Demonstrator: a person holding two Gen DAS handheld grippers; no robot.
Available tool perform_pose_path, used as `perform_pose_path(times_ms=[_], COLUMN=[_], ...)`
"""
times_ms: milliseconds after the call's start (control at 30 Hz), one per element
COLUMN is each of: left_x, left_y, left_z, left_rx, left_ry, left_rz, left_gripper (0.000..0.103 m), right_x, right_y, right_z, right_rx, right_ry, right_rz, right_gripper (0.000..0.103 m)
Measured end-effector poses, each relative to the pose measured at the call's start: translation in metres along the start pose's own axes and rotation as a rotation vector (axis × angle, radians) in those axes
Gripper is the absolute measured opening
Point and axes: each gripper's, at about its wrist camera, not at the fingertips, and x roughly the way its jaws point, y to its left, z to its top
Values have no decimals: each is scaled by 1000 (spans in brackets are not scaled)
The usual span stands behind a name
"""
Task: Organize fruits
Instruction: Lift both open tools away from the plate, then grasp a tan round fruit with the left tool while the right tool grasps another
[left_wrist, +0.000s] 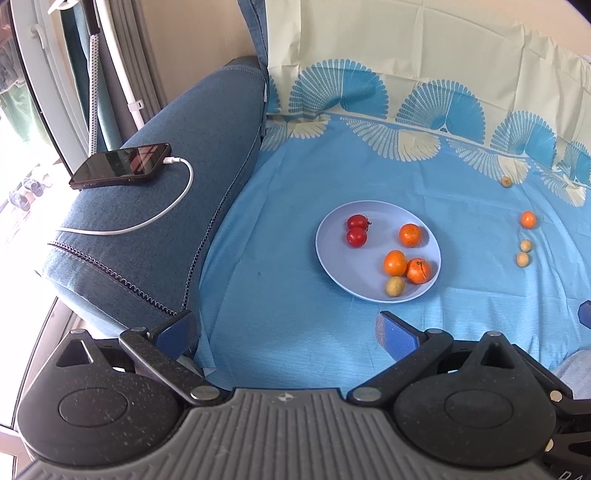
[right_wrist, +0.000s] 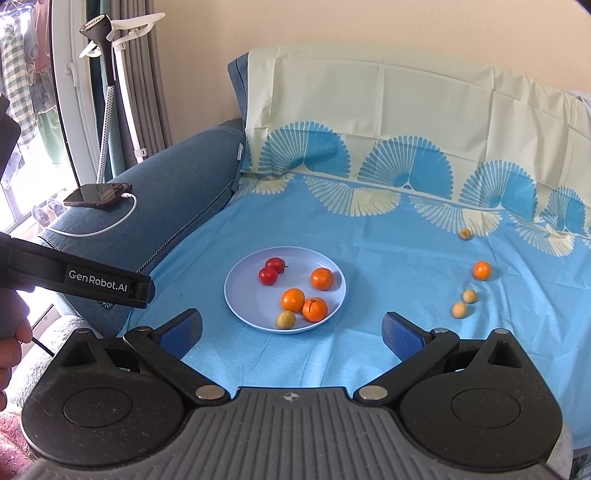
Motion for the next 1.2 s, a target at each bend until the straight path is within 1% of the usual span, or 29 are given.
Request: perform_pose_path(times_ms=[433, 667, 800, 933, 1133, 1200], left_x=[19, 31, 38, 48, 64, 71], left_y=[-6, -19, -27, -41, -72, -87], left_z=[12, 20, 27, 37, 51, 55], left_rx=[3, 22, 28, 51, 92, 111], left_ry=[41, 69, 83, 106, 123, 128], left_rz=[2, 3, 0, -3, -12, -29], left_gripper=[103, 103, 103, 103, 103, 103], right_x=[23, 35, 45, 57, 84, 92], right_y=[-12, -33, -53, -83, -143, -165], right_z=[3, 1, -1, -2, -7, -7], right_rx=[28, 88, 124, 166, 248, 279], right_ry=[40, 55, 61, 51, 54, 55], right_rz=[-18, -58, -104, -182, -309, -342], right_gripper=[102, 102, 102, 102, 102, 102])
